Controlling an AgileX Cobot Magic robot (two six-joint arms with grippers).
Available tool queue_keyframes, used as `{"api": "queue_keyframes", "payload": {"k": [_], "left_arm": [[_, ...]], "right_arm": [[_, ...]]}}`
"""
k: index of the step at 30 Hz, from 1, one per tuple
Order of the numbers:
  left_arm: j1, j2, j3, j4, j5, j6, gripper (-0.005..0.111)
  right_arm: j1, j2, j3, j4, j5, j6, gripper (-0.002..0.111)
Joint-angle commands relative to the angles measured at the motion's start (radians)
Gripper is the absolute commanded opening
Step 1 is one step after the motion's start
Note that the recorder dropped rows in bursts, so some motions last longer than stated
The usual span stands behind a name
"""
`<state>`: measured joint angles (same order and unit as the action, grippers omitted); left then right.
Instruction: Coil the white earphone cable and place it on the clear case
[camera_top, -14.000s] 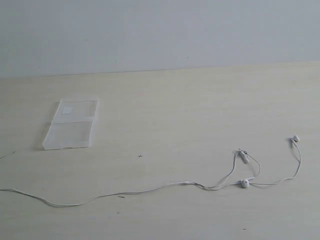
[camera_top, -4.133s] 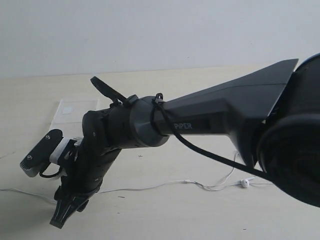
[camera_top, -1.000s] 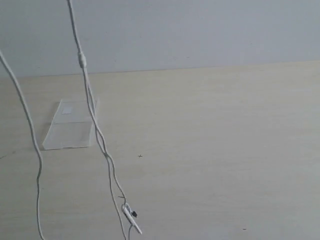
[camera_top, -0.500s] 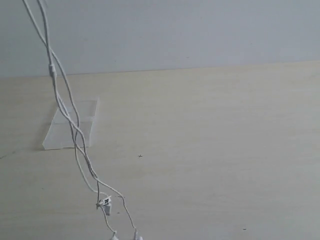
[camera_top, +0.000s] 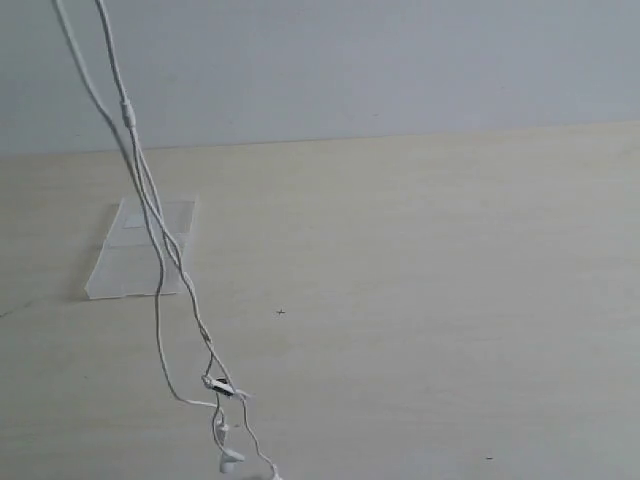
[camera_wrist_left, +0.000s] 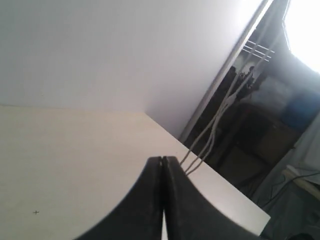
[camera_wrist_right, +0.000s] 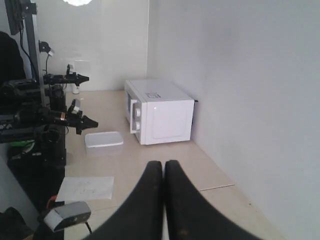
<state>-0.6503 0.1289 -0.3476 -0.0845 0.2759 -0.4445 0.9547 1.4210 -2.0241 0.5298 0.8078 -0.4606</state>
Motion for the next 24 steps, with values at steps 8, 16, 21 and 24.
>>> {"api": "queue_keyframes", "payload": {"k": [8,16,21,24], "left_arm": [[-0.127,0.254,-0.137,-0.015,-0.031,0.432,0.0],[-0.151,0.334,-0.218,-0.14,0.162,0.597,0.012],[-0.151,0.394,-0.218,-0.218,0.176,0.675,0.083],[-0.151,0.476,-0.218,-0.214,0.113,0.729,0.075]], "right_arm": [[-0.001,0.004,-0.006,0.049,-0.066,-0.011,0.0],[-0.001,0.004,-0.006,0.047,-0.073,-0.011,0.0],[-0.001,0.012,-0.006,0.044,-0.111,-0.007,0.0],[-0.001,0.03,-0.006,0.063,-0.143,-0.002,0.0]]}}
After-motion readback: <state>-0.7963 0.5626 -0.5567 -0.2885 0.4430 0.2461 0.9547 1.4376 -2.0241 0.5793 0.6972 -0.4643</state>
